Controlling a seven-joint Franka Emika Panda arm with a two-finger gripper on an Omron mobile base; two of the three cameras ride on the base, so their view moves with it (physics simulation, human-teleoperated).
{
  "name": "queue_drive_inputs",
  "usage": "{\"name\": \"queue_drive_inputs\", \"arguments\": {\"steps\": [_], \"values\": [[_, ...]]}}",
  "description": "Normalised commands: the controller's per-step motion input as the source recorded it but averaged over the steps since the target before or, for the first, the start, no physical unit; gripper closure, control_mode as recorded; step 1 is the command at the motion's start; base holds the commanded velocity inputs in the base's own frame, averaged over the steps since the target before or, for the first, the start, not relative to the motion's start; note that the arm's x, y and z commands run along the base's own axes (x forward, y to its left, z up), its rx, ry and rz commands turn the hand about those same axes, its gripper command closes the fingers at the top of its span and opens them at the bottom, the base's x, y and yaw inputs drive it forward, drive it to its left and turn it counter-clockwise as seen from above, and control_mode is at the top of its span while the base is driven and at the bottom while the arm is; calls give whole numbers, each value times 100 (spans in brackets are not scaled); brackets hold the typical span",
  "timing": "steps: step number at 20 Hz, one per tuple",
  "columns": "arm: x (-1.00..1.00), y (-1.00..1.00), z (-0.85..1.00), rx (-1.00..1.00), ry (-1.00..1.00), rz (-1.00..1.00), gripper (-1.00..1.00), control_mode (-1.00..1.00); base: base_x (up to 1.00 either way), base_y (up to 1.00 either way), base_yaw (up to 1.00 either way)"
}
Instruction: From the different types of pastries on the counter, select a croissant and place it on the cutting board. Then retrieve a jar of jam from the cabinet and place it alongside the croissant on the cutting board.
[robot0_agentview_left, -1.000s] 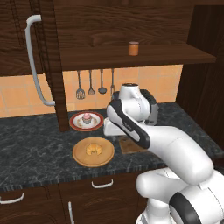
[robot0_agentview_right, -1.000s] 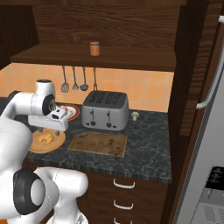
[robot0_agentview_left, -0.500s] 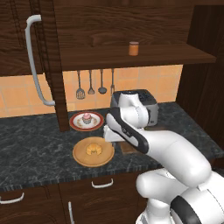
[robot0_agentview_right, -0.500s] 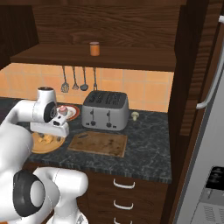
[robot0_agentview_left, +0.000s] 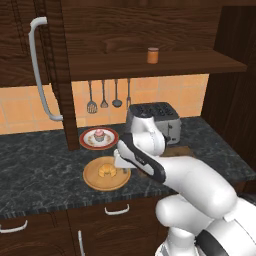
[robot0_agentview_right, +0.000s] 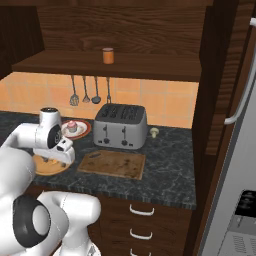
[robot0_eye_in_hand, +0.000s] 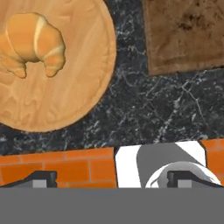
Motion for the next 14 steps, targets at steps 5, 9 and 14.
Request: {"name": "queue_drive_inputs", "arguments": {"steps": [5,9,14], "values": [[0,36,-21,-1,-8,-44,-100,-100,0,0,0],[0,26,-24,-1,-6,-58,-100,-100,0,0,0],[0,29,-22,0,-3,-59,-100,-100,0,0,0]]}}
